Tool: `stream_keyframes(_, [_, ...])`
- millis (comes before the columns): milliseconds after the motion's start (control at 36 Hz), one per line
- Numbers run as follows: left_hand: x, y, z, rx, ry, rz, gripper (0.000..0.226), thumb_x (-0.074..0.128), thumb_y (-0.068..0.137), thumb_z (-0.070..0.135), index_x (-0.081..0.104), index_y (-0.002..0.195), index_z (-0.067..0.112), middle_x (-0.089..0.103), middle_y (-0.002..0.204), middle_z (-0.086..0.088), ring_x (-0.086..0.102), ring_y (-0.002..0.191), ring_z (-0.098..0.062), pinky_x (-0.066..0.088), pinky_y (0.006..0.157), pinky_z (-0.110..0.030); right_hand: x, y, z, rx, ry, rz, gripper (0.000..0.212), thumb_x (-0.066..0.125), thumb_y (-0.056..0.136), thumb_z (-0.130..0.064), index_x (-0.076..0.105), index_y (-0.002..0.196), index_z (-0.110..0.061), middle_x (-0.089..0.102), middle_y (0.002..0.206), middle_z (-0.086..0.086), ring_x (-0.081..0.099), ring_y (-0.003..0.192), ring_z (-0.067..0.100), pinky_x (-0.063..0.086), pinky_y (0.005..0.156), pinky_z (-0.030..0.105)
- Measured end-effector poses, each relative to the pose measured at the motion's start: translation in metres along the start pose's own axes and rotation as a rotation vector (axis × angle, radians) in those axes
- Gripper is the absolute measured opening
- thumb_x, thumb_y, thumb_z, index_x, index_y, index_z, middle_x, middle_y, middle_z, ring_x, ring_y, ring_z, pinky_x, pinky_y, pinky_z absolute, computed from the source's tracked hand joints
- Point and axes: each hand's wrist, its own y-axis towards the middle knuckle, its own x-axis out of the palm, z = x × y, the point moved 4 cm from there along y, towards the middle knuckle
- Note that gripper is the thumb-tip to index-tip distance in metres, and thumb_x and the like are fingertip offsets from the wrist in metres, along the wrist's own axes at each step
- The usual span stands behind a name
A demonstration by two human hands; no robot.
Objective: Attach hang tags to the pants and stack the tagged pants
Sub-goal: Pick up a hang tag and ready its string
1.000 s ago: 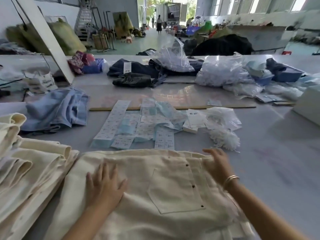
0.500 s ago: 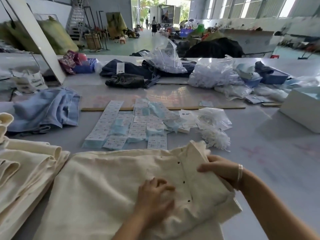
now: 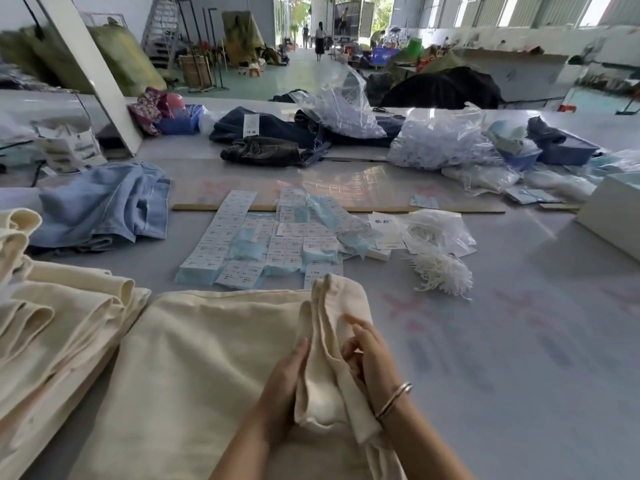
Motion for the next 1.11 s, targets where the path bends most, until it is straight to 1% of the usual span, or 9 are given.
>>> stream_keyframes(56, [0.002, -0.002, 0.0, 0.052, 0.01, -0.027, 0.057, 0.035, 0.099, 0.04, 0.054, 0.131, -0.004, 0.05, 0.135, -0.031, 0.047, 0.128, -0.04, 0.033, 0.112, -0.049, -0.003, -0.001, -0.002, -0.047, -0.078, 0.019, 0.016, 0.05, 0.097, -0.023, 0.061, 0.107, -0.017, 0.052, 0.055, 0.0, 0.041, 0.038, 0.005, 0.035, 0.039, 0.017])
stream_keyframes(167, [-0.008, -0.002, 0.004, 0.203, 0.154, 0.066, 0.036, 0.058, 0.08, 0.026, 0.072, 0.099, -0.001, 0.066, 0.106, -0.032, 0.067, 0.092, -0.034, 0.056, 0.075, -0.036, 0.006, -0.003, -0.004, -0.155, -0.572, 0.012, 0.049, 0.065, 0.077, -0.059, 0.043, 0.113, -0.035, 0.06, 0.077, -0.011, 0.061, 0.075, 0.006, 0.046, 0.072, 0.026])
stream_keyframes(306, [-0.002, -0.004, 0.007, 0.251, 0.265, 0.068, 0.026, 0.057, 0.084, 0.015, 0.068, 0.104, 0.003, 0.073, 0.098, -0.018, 0.071, 0.087, -0.023, 0.055, 0.067, -0.028, 0.013, -0.002, -0.005, -0.202, -0.763, 0.028, 0.053, 0.065, 0.08, -0.043, 0.04, 0.126, -0.035, 0.056, 0.075, -0.017, 0.055, 0.072, -0.001, 0.039, 0.066, 0.02])
stream_keyframes(472, [-0.001, -0.003, 0.007, 0.2, 0.214, 0.093, 0.026, 0.056, 0.092, 0.012, 0.065, 0.114, 0.001, 0.069, 0.106, -0.025, 0.067, 0.097, -0.036, 0.055, 0.079, -0.039, 0.005, -0.005, -0.002, -0.172, -0.431, -0.071, 0.028, 0.064, 0.087, -0.018, 0.056, 0.114, -0.024, 0.069, 0.098, 0.0, 0.065, 0.094, 0.018, 0.049, 0.091, 0.044])
stream_keyframes(583, [0.003, -0.002, 0.012, 0.162, 0.198, 0.068, 0.032, 0.051, 0.094, 0.017, 0.063, 0.118, 0.0, 0.066, 0.112, -0.026, 0.063, 0.106, -0.04, 0.053, 0.084, -0.04, 0.003, -0.006, -0.005, -0.215, -0.372, -0.091, 0.013, 0.059, 0.092, -0.016, 0.06, 0.101, -0.025, 0.068, 0.095, -0.005, 0.062, 0.087, 0.003, 0.049, 0.086, 0.027])
stream_keyframes(694, [0.001, 0.001, 0.014, 0.119, 0.213, 0.122, 0.029, 0.05, 0.095, 0.014, 0.065, 0.114, -0.003, 0.067, 0.108, -0.027, 0.064, 0.104, -0.041, 0.051, 0.092, -0.046, 0.003, -0.006, -0.005, -0.237, -0.357, -0.084, 0.017, 0.049, 0.092, 0.0, 0.061, 0.094, -0.013, 0.063, 0.088, 0.003, 0.055, 0.084, 0.012, 0.045, 0.083, 0.033])
stream_keyframes(861, [-0.01, 0.001, 0.01, 0.088, 0.213, 0.25, 0.023, 0.051, 0.094, 0.009, 0.069, 0.098, -0.004, 0.072, 0.094, -0.024, 0.071, 0.085, -0.033, 0.055, 0.061, -0.028, -0.007, -0.007, -0.003, -0.129, 0.096, -0.078, 0.023, 0.041, 0.092, 0.006, 0.061, 0.098, -0.004, 0.063, 0.09, 0.011, 0.056, 0.087, 0.021, 0.045, 0.079, 0.033])
stream_keyframes(1000, [-0.01, -0.001, 0.01, 0.085, 0.114, 0.268, 0.029, 0.049, 0.093, 0.008, 0.066, 0.105, -0.011, 0.067, 0.104, -0.032, 0.064, 0.101, -0.046, 0.053, 0.086, -0.044, -0.024, -0.01, 0.001, -0.024, 0.508, -0.046, 0.028, 0.043, 0.089, -0.002, 0.066, 0.103, -0.001, 0.069, 0.09, 0.016, 0.064, 0.086, 0.025, 0.051, 0.08, 0.035])
stream_keyframes(1111, [-0.007, -0.002, 0.009, 0.101, 0.06, 0.205, 0.029, 0.051, 0.092, 0.012, 0.069, 0.105, -0.006, 0.067, 0.108, -0.029, 0.065, 0.1, -0.042, 0.055, 0.084, -0.042, -0.031, -0.007, 0.003, 0.021, 0.596, 0.005, 0.027, 0.04, 0.089, -0.001, 0.063, 0.104, -0.004, 0.068, 0.088, 0.016, 0.063, 0.081, 0.026, 0.046, 0.081, 0.041])
